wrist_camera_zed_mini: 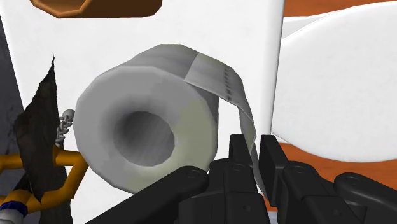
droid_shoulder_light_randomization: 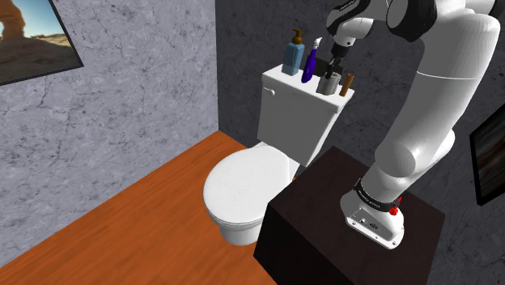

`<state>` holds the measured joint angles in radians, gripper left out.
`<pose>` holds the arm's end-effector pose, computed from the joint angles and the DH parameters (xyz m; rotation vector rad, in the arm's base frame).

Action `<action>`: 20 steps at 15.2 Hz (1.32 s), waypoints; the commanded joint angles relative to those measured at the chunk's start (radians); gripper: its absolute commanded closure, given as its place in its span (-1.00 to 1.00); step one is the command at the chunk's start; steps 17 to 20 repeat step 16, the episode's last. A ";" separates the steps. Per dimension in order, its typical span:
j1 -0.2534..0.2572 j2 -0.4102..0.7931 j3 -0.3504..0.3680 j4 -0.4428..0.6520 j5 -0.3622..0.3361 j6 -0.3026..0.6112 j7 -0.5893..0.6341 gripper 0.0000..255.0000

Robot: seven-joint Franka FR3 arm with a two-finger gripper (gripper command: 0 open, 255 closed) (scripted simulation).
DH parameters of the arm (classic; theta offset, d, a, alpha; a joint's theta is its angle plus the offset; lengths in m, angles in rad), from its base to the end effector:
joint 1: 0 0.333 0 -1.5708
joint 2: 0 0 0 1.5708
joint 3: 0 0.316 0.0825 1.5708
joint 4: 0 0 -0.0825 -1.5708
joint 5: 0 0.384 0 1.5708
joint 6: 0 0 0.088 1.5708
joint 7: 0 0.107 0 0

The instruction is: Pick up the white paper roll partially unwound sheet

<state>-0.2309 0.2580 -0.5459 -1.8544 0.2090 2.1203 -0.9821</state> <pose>0.4611 -0.4135 0.4053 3.1262 0.1849 0.1085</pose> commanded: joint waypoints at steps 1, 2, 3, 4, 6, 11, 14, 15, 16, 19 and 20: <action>0.001 -0.007 -0.002 0.009 -0.006 -0.017 0.004 1.00; 0.002 -0.012 -0.004 0.016 -0.010 -0.028 0.007 1.00; 0.003 -0.017 -0.005 0.024 -0.014 -0.040 0.010 1.00; 0.003 -0.022 -0.006 0.032 -0.018 -0.052 0.013 1.00; 0.005 -0.031 -0.008 0.049 -0.025 -0.076 0.018 1.00; 0.006 -0.049 -0.012 0.095 -0.039 -0.137 0.030 1.00; 0.007 -0.057 -0.014 0.126 -0.046 -0.174 0.036 1.00; 0.007 -0.057 -0.014 0.128 -0.047 -0.176 0.036 1.00; 0.007 -0.057 -0.014 0.128 -0.046 -0.176 0.036 1.00; 0.007 -0.057 -0.014 0.128 -0.046 -0.176 0.036 1.00; 0.007 -0.057 -0.014 0.128 -0.046 -0.176 0.036 1.00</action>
